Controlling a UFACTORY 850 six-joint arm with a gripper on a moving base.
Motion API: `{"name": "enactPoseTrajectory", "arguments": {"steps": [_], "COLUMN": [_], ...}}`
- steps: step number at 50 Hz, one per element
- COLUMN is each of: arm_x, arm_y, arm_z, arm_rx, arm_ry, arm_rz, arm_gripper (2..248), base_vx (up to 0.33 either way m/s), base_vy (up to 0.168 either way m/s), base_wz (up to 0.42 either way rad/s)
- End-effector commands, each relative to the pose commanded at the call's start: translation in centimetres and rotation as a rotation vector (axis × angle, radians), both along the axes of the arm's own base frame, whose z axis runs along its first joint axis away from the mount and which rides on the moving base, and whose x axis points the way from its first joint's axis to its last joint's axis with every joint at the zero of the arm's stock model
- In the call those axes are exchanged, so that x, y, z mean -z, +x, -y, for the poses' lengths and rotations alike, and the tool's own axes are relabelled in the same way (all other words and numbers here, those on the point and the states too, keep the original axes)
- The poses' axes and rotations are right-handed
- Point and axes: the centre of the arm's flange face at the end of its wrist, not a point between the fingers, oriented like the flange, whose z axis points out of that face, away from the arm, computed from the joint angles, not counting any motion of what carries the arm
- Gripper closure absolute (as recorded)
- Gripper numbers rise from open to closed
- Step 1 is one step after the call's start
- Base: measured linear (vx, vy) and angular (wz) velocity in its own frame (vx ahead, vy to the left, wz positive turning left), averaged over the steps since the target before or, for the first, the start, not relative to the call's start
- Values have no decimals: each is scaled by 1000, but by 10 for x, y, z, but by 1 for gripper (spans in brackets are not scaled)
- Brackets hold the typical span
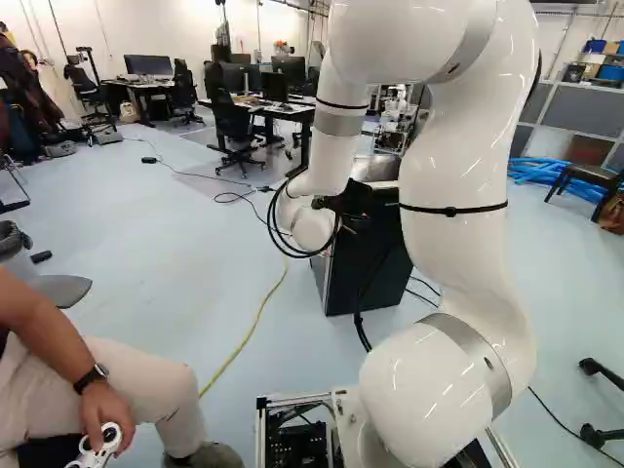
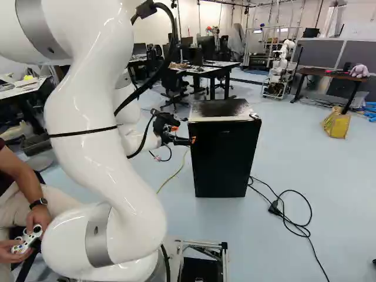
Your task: Grab a drink from the fridge
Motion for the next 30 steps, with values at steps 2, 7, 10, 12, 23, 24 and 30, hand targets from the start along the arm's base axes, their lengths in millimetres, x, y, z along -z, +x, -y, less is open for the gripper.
{"name": "enactPoseTrajectory", "arguments": {"steps": [2, 7, 10, 12, 23, 24, 30], "arm_x": [0, -1, -2, -2, 1, 2, 9], "arm_y": [2, 6, 8, 10, 21, 22, 30], "arm_z": [-1, -3, -4, -5, -9, -9, -11], "arm_rx": [5, 18, 25, 29, 47, 49, 60], "arm_ry": [-3, -9, -12, -14, -22, -23, -32], "arm_rz": [7, 24, 33, 39, 57, 58, 62], "arm_gripper": [3, 3, 3, 3, 3, 3, 3], "base_vx": [0, 0, 0, 0, 0, 0, 0], "base_vy": [0, 0, 0, 0, 0, 0, 0], "base_wz": [0, 0, 0, 0, 0, 0, 0]}}
